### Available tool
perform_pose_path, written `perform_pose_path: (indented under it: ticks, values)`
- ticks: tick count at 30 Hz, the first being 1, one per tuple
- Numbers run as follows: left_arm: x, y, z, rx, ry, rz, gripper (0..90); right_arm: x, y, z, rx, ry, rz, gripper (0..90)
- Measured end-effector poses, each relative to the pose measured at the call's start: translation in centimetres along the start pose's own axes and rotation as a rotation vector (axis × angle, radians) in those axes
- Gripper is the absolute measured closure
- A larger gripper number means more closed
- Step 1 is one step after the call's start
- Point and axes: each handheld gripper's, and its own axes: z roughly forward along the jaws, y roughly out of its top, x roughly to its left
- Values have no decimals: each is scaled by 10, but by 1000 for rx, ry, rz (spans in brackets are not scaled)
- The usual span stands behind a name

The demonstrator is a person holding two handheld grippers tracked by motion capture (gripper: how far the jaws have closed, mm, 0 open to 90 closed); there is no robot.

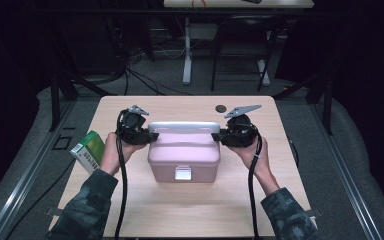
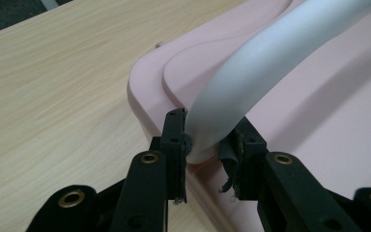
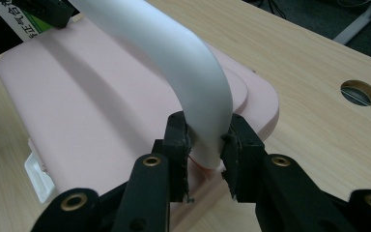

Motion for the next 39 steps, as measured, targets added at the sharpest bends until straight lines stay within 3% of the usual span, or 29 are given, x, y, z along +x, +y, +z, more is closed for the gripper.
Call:
perform_pose_path:
  ticks: [16, 20, 30, 33, 39]
  values:
    - [-22, -16, -8, -38, -27, 25, 724, 9, -14, -18, 16, 12, -3, 726]
    - [-24, -13, -6, -26, -30, 28, 724, 11, -18, -23, 17, 10, 3, 726]
    - [-28, -16, -5, -44, -79, 24, 713, 6, -22, -28, 9, 5, 10, 724]
    - [-25, -16, -7, -30, -120, 14, 582, 6, -22, -28, 1, 9, 4, 723]
    - [-18, -21, -30, -68, -75, -2, 326, 5, -22, -27, -7, 18, 5, 714]
